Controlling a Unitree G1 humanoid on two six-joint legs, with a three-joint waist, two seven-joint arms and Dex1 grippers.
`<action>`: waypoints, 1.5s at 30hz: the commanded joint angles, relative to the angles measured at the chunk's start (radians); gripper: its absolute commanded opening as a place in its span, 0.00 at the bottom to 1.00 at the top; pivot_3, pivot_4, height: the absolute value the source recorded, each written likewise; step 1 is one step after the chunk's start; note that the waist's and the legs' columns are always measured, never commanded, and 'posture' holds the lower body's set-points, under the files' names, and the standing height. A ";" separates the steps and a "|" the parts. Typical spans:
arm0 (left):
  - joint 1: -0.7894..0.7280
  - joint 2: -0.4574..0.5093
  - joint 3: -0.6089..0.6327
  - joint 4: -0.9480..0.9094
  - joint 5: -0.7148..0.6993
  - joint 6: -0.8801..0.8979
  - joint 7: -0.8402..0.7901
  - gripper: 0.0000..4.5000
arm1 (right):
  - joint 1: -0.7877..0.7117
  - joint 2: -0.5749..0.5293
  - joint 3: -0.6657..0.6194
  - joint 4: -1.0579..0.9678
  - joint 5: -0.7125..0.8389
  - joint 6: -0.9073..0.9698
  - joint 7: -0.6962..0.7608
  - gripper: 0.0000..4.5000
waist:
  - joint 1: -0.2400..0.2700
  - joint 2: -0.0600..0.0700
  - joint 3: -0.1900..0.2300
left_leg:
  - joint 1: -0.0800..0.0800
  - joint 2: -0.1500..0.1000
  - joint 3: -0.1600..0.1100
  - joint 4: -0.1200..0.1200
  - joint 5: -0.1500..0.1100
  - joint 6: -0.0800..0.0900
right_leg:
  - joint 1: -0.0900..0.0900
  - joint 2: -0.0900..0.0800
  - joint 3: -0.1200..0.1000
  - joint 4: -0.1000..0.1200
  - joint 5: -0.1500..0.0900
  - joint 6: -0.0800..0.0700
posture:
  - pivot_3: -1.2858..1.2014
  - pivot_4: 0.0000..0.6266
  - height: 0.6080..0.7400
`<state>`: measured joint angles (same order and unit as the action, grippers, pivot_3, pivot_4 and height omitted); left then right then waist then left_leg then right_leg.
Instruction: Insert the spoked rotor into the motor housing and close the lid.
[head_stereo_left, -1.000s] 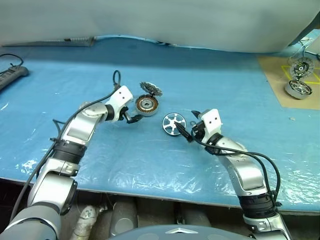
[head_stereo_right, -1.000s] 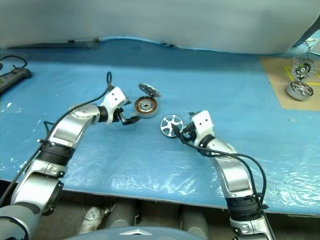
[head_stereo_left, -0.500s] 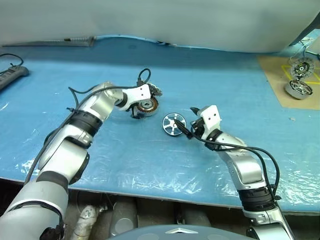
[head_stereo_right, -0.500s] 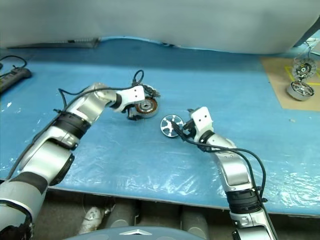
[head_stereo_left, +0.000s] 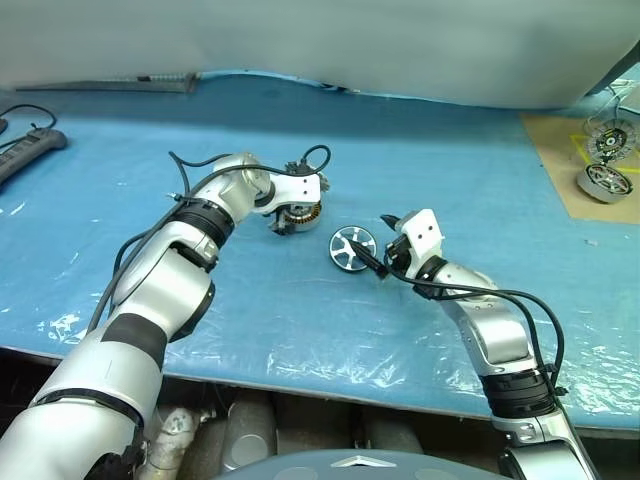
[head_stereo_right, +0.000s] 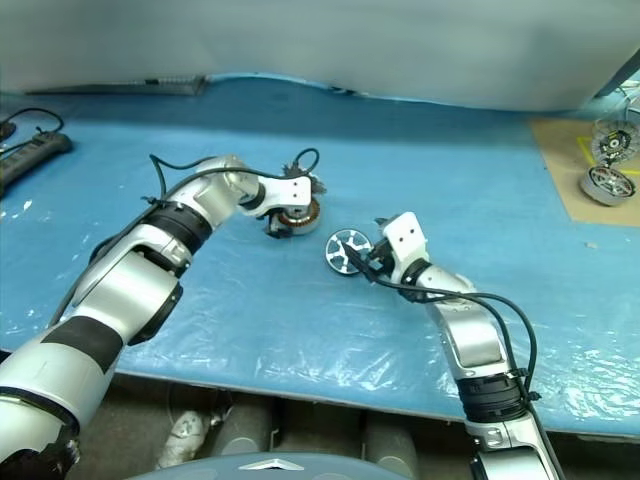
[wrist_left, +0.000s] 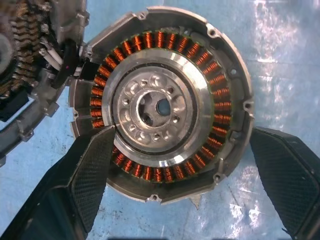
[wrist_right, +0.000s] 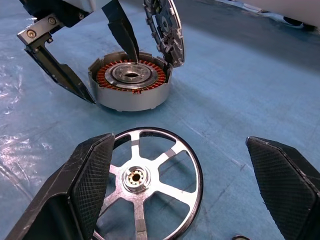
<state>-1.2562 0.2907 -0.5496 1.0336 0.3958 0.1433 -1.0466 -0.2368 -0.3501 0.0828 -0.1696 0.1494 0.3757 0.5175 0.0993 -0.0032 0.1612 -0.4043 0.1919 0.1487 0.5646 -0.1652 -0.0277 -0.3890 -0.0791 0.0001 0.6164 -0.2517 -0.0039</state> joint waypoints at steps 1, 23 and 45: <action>-0.056 -0.006 0.013 0.012 0.018 -0.003 0.005 1.00 | -0.018 -0.012 -0.010 -0.019 0.011 -0.003 0.014 1.00 | 0.000 0.000 0.000 | 0.000 0.000 0.000 0.000 0.000 0.000 | 0.000 0.000 0.000 0.000 0.000 0.000 | 0.52 0.24 1.00; -0.082 -0.092 -0.026 0.071 0.114 0.042 -0.027 1.00 | -0.032 -0.035 -0.002 -0.004 0.007 0.015 0.055 1.00 | 0.000 0.000 0.000 | -0.001 -0.001 0.000 -0.001 0.000 0.000 | 0.000 -0.001 -0.001 -0.001 0.000 0.000 | 0.52 0.24 1.00; -0.064 -0.046 -0.025 -0.047 0.125 0.066 -0.120 1.00 | -0.049 -0.038 0.011 0.020 0.003 0.009 0.078 1.00 | -0.001 0.000 0.002 | -0.002 -0.001 0.000 -0.004 0.000 0.001 | -0.001 -0.002 -0.002 -0.005 0.000 0.000 | 0.52 0.24 1.00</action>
<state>-1.3111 0.2447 -0.5754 1.0311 0.5188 0.2071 -1.1596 -0.2703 -0.3819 0.0962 -0.1284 0.1492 0.3991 0.5922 0.0987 -0.0036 0.1628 -0.4068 0.1913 0.1485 0.5608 -0.1650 -0.0267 -0.3898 -0.0806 -0.0019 0.6111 -0.2520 -0.0044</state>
